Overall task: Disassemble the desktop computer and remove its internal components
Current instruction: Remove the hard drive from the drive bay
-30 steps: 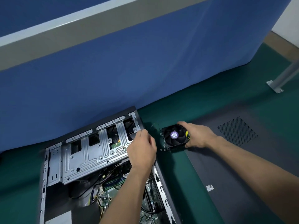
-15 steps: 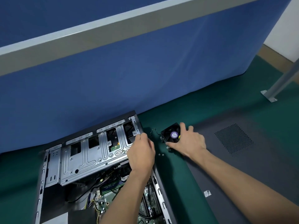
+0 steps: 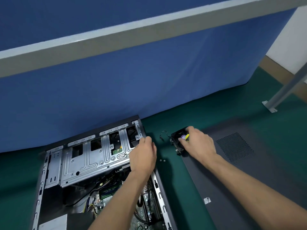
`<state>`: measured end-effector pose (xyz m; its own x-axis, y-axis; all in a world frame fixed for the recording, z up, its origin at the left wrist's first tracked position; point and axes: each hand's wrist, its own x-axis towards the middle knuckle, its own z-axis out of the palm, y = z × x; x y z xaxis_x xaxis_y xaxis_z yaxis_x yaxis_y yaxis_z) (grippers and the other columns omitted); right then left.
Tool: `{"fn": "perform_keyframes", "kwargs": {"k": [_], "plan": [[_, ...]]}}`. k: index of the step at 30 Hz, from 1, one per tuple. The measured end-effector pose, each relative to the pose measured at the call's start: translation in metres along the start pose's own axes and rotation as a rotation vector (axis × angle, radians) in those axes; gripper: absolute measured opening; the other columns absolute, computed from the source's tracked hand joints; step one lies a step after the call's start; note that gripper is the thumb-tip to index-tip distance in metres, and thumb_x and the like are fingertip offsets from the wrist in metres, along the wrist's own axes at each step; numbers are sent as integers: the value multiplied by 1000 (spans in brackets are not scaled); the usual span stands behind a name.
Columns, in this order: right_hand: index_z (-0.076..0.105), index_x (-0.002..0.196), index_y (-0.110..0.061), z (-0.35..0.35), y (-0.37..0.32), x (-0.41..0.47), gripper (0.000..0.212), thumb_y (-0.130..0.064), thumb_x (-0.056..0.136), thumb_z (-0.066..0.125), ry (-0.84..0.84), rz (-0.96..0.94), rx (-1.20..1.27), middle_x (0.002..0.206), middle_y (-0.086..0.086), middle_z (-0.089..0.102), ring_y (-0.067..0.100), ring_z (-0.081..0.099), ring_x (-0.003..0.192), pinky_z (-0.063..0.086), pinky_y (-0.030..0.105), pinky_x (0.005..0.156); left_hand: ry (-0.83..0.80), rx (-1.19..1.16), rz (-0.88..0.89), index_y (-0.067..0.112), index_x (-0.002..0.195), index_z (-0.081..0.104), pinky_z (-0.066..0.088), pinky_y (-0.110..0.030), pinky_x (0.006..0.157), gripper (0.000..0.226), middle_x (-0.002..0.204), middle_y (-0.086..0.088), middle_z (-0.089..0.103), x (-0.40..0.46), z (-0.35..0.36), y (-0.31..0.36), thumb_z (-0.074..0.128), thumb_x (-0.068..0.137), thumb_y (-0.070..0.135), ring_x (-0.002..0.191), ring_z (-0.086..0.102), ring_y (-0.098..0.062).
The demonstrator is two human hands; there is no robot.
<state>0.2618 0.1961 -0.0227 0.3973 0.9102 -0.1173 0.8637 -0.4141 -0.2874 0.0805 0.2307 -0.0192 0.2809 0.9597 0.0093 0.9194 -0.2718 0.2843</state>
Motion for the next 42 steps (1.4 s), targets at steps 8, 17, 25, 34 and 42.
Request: {"fn": "perform_keyframes", "kwargs": {"k": [8,17,25,34,42], "plan": [[65,77,-26,-103,-100,-43,14,-17,70,56,251,-287,932,61,-12,63,12,59,54,49,28,54,-347,-580,146,36,110,55,40,-26,63,45,90,16,65,-20,-68,7,49,71,14,75,57,-19],[53,71,-20,-132,-169,-54,31,-50,75,52,278,-263,402,59,-3,57,26,55,65,39,32,56,-169,-505,135,10,66,58,42,-34,61,40,60,1,61,-33,-113,-36,46,97,33,56,55,-16],[47,65,-16,-102,-208,-60,26,-38,72,59,238,-260,395,53,2,55,26,52,59,43,33,53,-169,-522,34,36,91,55,43,-27,61,17,82,18,55,-30,-95,-110,65,79,29,64,51,-4],[47,65,-19,-80,-208,-46,25,-35,77,62,298,-245,468,43,-8,50,12,40,42,32,27,46,-27,-404,-52,16,118,59,30,-23,100,37,122,7,49,-25,-49,-168,59,81,15,118,39,-11],[48,68,-21,-70,-209,-36,24,-37,78,63,314,-217,513,45,-8,52,10,44,45,32,22,44,71,-270,-69,31,124,53,21,-28,106,36,135,5,38,-13,-33,-162,52,89,41,128,28,-15]]}}
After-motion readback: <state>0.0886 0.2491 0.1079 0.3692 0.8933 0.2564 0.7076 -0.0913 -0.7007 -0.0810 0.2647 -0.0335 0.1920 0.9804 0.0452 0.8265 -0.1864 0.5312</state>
